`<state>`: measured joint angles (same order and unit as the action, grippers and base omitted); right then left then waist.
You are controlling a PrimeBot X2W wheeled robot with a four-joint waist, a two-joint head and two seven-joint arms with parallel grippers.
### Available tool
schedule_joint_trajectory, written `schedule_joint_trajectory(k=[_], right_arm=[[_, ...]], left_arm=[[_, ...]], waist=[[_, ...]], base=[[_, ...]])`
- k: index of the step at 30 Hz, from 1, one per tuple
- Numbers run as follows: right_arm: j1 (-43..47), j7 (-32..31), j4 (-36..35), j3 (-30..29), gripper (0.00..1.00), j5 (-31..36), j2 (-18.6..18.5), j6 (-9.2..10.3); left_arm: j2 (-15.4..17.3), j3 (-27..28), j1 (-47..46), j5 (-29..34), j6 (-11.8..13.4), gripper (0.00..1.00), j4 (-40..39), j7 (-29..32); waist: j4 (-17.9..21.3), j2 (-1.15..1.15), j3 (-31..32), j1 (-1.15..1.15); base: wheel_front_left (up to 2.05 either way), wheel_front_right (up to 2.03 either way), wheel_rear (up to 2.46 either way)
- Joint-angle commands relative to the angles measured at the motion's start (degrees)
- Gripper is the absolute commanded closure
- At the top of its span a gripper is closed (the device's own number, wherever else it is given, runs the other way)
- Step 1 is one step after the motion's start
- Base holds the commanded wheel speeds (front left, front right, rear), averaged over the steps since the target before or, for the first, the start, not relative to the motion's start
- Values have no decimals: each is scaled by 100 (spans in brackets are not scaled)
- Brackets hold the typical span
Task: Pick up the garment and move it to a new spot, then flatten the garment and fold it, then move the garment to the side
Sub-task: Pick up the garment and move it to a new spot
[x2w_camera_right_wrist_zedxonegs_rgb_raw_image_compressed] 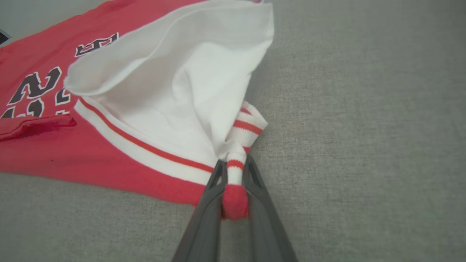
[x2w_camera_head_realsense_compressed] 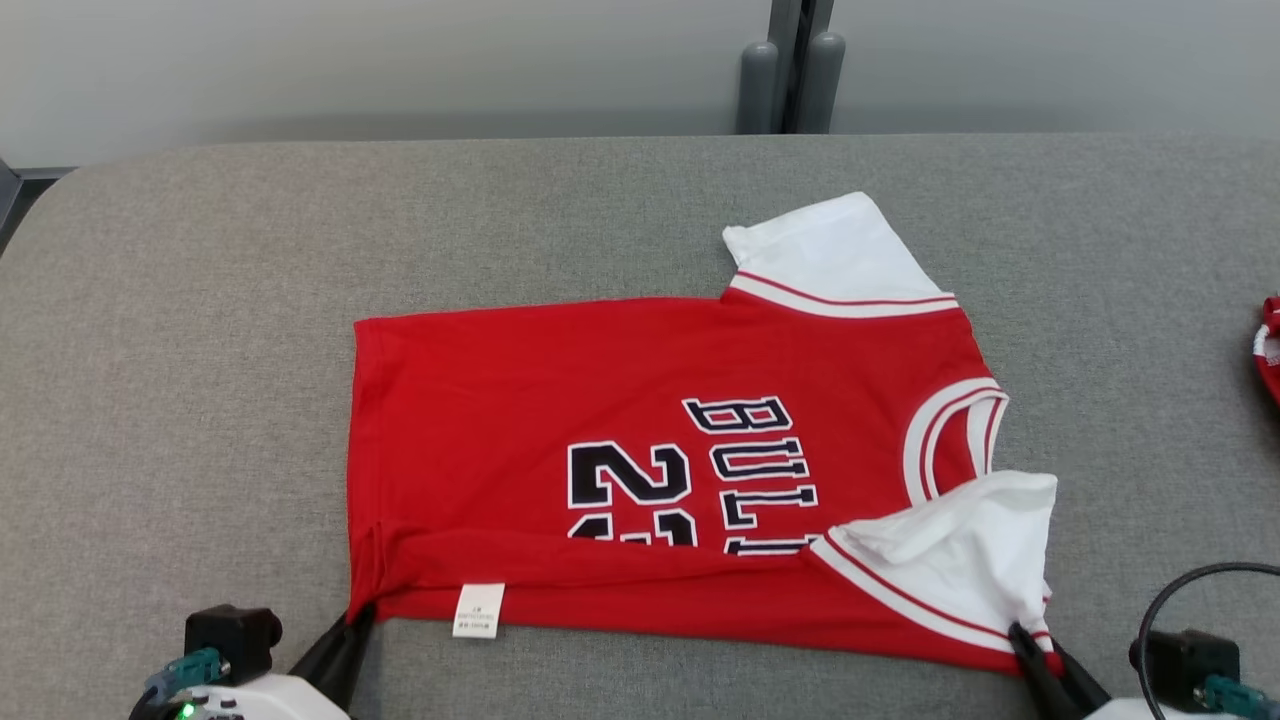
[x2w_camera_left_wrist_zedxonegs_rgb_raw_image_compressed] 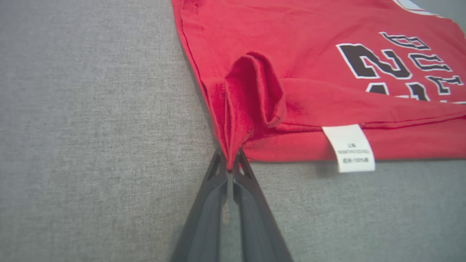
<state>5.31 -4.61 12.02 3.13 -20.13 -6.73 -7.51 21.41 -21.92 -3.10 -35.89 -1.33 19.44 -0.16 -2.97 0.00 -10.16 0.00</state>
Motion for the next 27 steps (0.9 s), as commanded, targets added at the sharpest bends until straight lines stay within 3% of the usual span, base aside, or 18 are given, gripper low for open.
schedule_joint_trajectory(k=[1,11,12,13,22,27], right_arm=[[143,-79,-81,-65,100,27,12,2],[1045,-581,-983,-358,100,109,289,2],[1029,-543,-1020,-356,96,124,301,2],[956,-434,-1057,-332,0,141,321,2],[452,801,-1184,-411,0,388,298,1],[191,1181,-1228,-501,0,485,215,1]], left_arm=[[72,47,112,-55,68,100,-70,30],[332,106,917,-229,442,100,-1021,512],[335,108,933,-218,472,89,-1074,535],[306,37,973,-242,489,0,-1145,634],[24,480,897,-278,811,0,-1524,-237],[-93,636,791,-172,887,0,-1666,-736]], waist=[[6,0,26,0],[-13,0,141,0],[-10,0,148,0],[-1,0,156,0],[42,0,247,0],[17,0,328,0]], base=[[0,0,0],[0,0,0],[0,0,0],[0,0,0],[0,0,0],[0,0,0]])
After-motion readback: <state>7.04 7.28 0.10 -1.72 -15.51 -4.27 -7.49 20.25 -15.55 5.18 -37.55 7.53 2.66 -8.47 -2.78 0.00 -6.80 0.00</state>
